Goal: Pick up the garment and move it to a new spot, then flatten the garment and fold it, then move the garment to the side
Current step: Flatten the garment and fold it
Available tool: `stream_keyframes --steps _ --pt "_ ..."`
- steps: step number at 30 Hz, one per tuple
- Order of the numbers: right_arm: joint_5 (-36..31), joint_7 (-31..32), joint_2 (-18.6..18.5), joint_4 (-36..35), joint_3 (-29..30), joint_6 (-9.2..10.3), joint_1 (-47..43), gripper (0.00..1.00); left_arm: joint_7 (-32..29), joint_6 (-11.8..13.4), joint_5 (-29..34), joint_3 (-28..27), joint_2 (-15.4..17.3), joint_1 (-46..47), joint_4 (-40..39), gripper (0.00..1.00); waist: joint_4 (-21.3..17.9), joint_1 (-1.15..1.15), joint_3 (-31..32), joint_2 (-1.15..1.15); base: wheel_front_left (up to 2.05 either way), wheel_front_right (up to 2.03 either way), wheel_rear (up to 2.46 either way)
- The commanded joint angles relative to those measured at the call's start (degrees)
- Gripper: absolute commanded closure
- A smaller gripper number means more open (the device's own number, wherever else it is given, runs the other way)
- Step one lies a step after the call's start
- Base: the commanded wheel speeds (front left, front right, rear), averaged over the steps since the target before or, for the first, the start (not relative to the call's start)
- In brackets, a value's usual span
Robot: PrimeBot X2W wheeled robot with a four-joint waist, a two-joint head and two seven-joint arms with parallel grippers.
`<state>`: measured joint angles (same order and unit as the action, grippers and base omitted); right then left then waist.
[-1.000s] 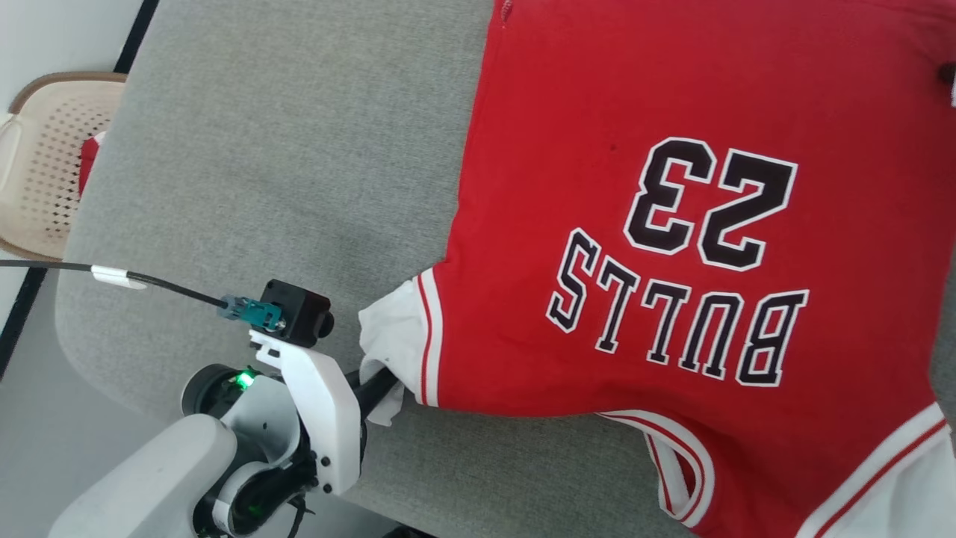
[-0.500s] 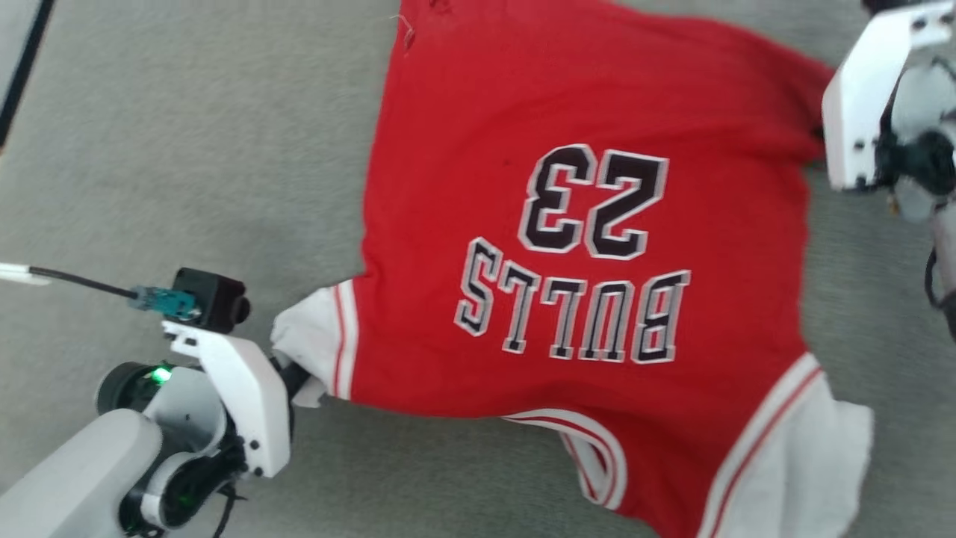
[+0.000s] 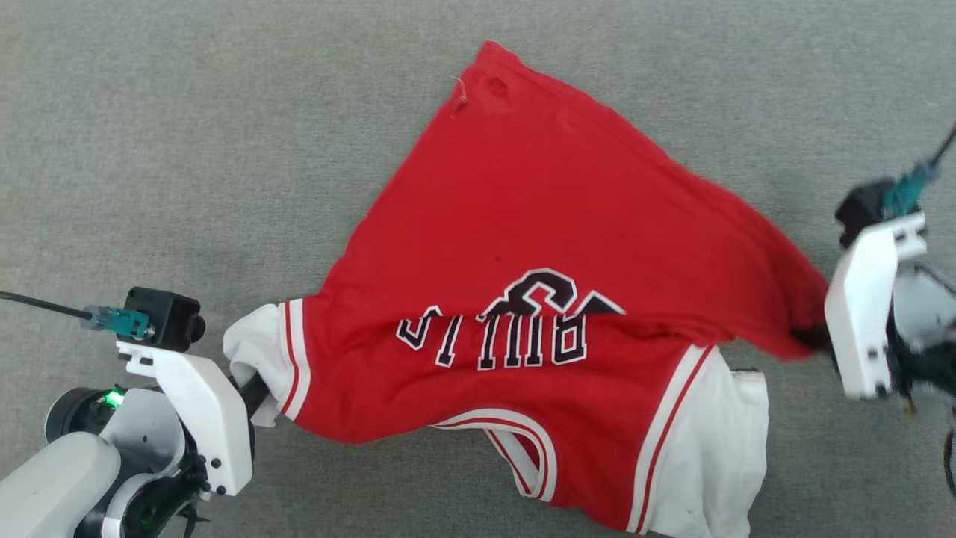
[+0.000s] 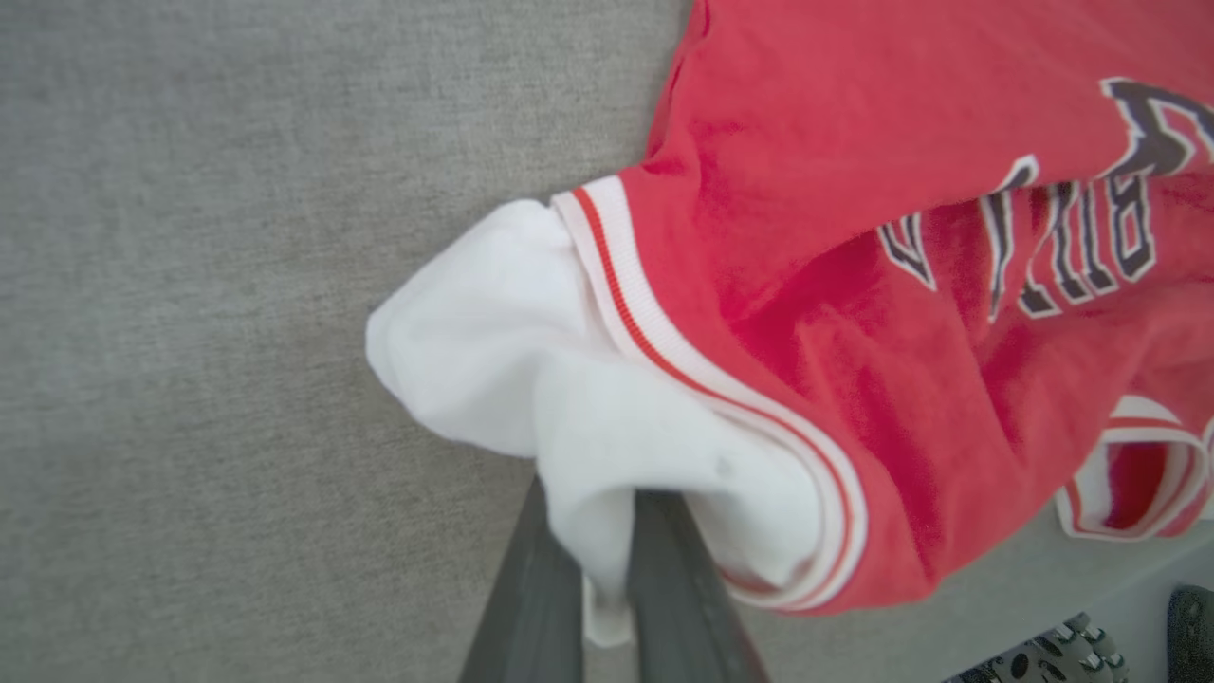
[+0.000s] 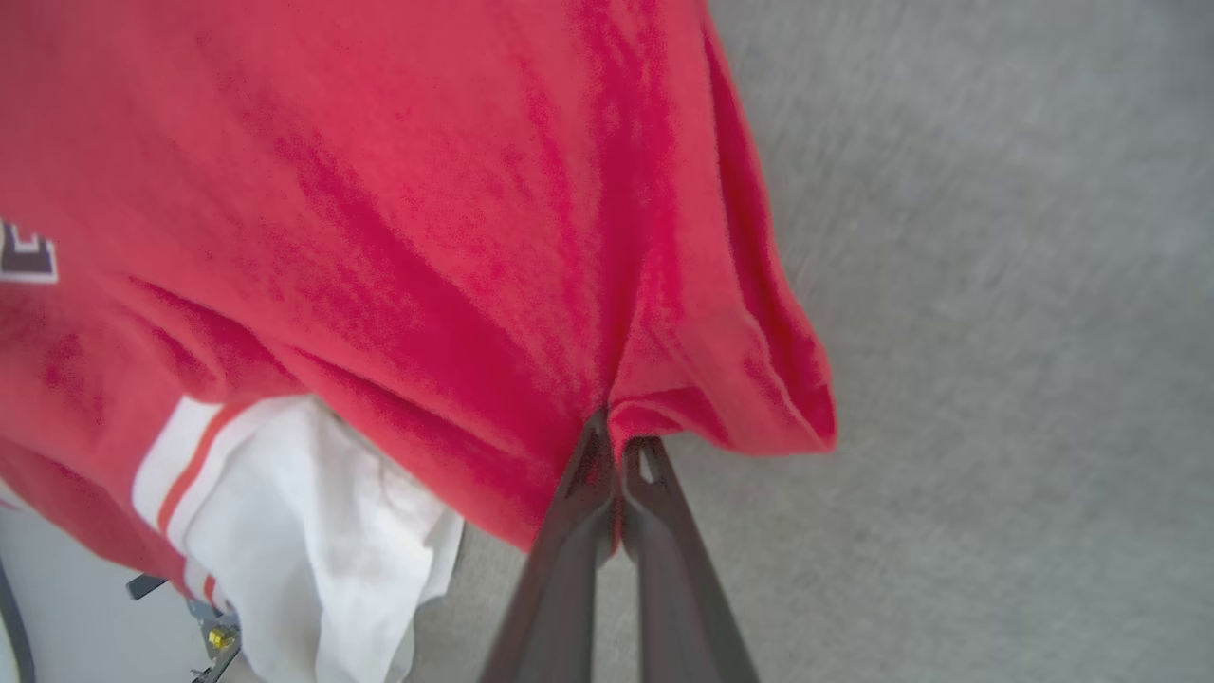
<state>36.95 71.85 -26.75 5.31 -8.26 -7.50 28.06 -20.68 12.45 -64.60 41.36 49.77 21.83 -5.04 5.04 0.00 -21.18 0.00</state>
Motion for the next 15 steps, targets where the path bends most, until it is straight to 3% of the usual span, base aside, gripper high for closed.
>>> stream_keyframes --steps 1,6,9,10,12,13,15 --pt "0.2 1.3 0.7 -2.7 1.4 0.02 -3.4 1.00 -0.1 0.3 -0.4 -0.3 0.2 -0.6 -0.5 1.00 -0.5 0.00 0.3 0.00 0.00 0.00 0.00" --pt "-2.1 3.6 4.1 -10.3 7.0 0.02 -12.5 1.00 -0.2 0.7 -0.4 -0.3 0.6 -0.9 -1.4 1.00 -0.7 0.00 0.1 0.00 0.00 0.00 0.00" --pt "-4.3 1.9 6.3 -10.6 8.7 0.02 -16.0 1.00 -0.2 0.7 -0.5 -0.4 0.3 -0.6 -1.6 1.00 -0.6 0.00 -0.2 0.00 0.00 0.00 0.00" --pt "-4.9 0.7 6.9 -9.9 9.0 0.02 -16.5 0.95 -0.2 0.6 -0.8 -0.4 0.0 -0.5 -1.6 1.00 -0.5 0.00 -0.3 0.00 0.00 0.00 0.00" --pt "-6.3 -1.5 7.9 -7.6 9.2 0.02 -17.1 0.58 -0.4 0.5 -0.8 -0.3 -0.1 -0.4 -1.3 1.00 -0.4 0.00 -0.4 0.00 0.00 0.00 0.00" --pt "-6.8 -2.7 7.9 -6.6 9.1 0.02 -17.2 0.00 -0.4 0.5 -0.7 -0.2 -0.1 -0.3 -1.2 1.00 -0.3 0.00 -0.5 0.00 0.00 0.00 0.00" --pt "-7.6 -4.2 8.0 -5.0 9.0 0.10 -16.9 0.00 -0.5 0.4 -0.8 -0.1 -0.3 -0.2 -0.9 1.00 -0.2 0.00 -0.5 0.00 0.00 0.00 0.00"
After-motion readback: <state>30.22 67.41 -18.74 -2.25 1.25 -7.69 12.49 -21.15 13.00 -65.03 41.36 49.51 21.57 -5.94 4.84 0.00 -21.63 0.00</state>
